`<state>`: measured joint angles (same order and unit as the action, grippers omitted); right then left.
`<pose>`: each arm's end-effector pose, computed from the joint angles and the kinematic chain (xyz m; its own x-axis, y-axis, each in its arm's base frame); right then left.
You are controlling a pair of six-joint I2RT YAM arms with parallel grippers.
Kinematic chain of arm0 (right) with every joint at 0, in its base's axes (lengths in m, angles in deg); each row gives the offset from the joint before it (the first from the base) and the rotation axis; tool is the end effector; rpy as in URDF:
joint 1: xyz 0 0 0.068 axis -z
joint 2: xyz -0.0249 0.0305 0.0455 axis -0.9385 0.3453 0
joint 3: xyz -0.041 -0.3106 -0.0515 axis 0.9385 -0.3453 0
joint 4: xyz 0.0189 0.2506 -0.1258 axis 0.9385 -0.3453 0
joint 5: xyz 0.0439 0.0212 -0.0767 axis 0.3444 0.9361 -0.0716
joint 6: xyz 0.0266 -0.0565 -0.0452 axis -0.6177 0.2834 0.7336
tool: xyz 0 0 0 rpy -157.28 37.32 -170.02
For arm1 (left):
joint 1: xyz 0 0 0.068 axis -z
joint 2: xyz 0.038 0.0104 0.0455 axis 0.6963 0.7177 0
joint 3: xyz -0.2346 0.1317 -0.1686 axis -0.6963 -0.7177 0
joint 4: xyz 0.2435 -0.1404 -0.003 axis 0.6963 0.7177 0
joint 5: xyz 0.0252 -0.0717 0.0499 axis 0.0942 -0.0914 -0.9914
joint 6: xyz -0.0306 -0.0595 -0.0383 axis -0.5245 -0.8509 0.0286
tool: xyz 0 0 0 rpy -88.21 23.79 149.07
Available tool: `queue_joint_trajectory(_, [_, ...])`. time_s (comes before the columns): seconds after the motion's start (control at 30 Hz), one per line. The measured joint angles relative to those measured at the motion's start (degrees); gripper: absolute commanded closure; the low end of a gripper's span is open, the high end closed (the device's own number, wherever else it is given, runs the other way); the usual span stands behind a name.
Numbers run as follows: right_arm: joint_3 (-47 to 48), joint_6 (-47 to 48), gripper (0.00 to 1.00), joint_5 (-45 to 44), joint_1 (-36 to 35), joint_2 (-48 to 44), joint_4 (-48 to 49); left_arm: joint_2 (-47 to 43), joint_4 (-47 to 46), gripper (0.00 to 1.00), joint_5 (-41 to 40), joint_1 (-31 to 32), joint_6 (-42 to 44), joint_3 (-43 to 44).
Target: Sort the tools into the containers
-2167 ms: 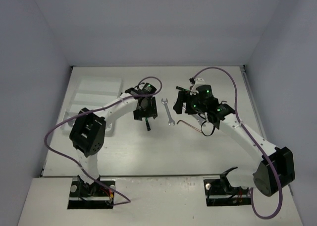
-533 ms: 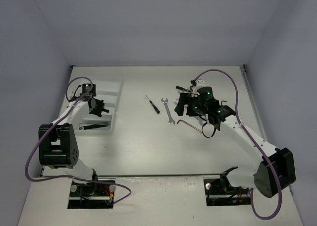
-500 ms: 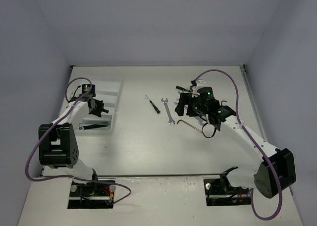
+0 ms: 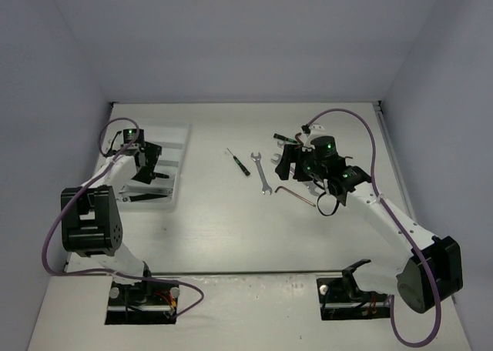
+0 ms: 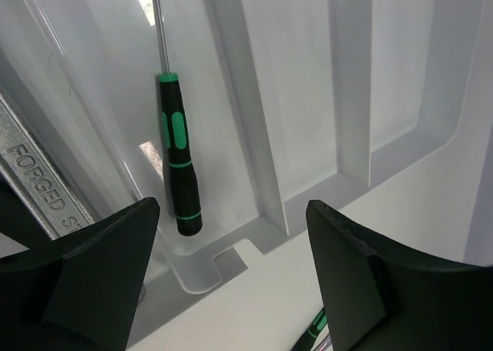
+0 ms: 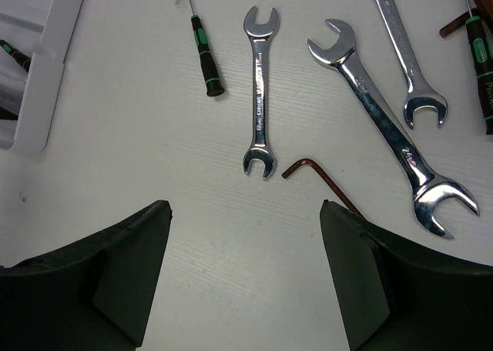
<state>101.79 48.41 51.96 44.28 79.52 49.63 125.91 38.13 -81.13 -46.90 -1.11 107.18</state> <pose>0.2784 0.1447 0.3274 -0.5176 0.1407 -0.8440 -0.4028 0.8301 0.3855 0.3834 0.0227 0.2270 -0.1131 -0.9690 -0.2197 -0.7544 0.2276 -0.6157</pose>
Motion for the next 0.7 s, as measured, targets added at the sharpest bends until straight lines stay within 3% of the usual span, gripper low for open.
queue_joint_trajectory(0.13, [0.0, 0.36, 0.25, -0.35, 0.09, 0.0, -0.02, 0.0, 4.25, 0.25, -0.08, 4.39, 4.37, 4.36])
queue_joint_trajectory(0.3, [0.02, 0.98, 0.25, -1.02, 0.72, 0.11, -0.02, 2.79, 8.02, 0.25, -0.25, 17.8, 9.47, 18.34])
queue_joint_trajectory(0.4, [0.07, 1.33, 0.25, -1.15, 0.81, 0.42, -0.09, 8.87, 10.13, 0.25, 0.46, 24.4, 11.33, 27.19])
queue_joint_trajectory(0.5, [0.13, 1.4, 0.25, -1.13, 0.81, 0.71, -0.24, 17.99, 12.07, 0.32, 2.75, 28.9, 12.59, 33.45])
queue_joint_trajectory(0.7, [0.15, 1.75, 0.25, -1.06, 0.81, 0.8, -0.26, 32.07, 17.38, 0.41, 6.11, 31.49, 14.04, 39.51])
